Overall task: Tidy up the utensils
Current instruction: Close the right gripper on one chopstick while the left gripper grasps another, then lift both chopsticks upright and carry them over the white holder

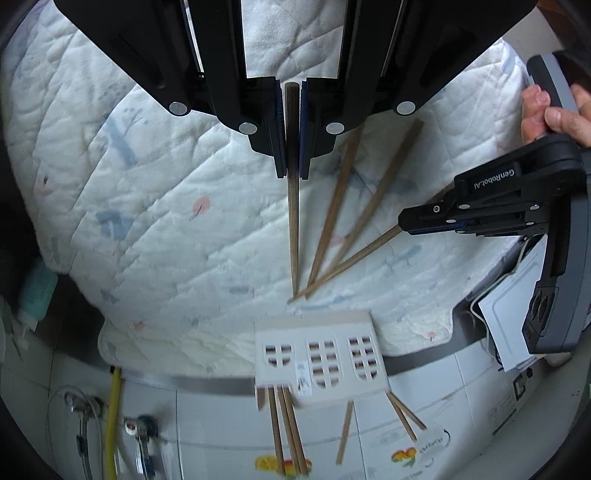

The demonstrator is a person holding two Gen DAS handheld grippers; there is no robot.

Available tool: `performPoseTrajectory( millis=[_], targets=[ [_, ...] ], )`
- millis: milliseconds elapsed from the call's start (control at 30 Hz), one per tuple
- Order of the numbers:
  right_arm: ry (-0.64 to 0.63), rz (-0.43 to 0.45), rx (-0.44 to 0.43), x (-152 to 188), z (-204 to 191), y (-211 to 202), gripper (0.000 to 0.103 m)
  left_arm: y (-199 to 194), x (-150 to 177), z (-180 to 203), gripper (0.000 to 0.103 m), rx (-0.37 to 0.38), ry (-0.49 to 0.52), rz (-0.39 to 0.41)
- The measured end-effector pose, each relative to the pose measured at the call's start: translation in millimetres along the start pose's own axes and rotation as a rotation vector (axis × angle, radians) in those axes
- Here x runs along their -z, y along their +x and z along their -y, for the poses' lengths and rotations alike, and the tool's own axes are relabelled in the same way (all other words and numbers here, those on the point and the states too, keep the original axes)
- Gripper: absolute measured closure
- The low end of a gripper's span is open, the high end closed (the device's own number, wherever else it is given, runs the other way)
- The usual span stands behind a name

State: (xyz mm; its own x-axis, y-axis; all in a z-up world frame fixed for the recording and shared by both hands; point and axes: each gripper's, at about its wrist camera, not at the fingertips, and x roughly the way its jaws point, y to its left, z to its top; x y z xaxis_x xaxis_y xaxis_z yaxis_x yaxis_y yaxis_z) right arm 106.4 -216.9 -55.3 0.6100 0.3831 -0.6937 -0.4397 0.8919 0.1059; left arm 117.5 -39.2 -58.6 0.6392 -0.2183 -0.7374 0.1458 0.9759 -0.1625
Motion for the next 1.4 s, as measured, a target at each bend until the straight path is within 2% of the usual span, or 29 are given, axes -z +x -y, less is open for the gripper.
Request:
performPoseTrajectory(
  millis=[300, 633, 1000, 1167, 1400],
  targets=[
    [-0.013, 0.13, -0.02, -45.6, 1.9, -37.6, 0.096, -30.8, -27.0, -12.8, 0.098, 0.035, 0.008, 0.121],
    [-0.048, 0.188, -0.028, -103.7, 10.4, -57.4, 0.097, -44.5, -48.2, -20.5, 0.098, 0.066, 0.028, 0.156],
    [-0.081, 0.25, 0.02, -199.6, 28.7, -73.1, 0.097, -61.9, -89.3, -27.3, 0.098, 0.042, 0.085, 0.199],
    [-0.106, 0.311, 0.062, -242.6, 28.8, -78.1, 0.097, -71.8, -106.7, -32.3, 0.098, 0.044, 0.097, 0.227],
    [-0.099, 0.39, 0.037, -284.1, 23.8, -80.3, 0.097, -102.5, -142.6, -33.6, 0.098, 0.034, 0.123, 0.308]
  ],
)
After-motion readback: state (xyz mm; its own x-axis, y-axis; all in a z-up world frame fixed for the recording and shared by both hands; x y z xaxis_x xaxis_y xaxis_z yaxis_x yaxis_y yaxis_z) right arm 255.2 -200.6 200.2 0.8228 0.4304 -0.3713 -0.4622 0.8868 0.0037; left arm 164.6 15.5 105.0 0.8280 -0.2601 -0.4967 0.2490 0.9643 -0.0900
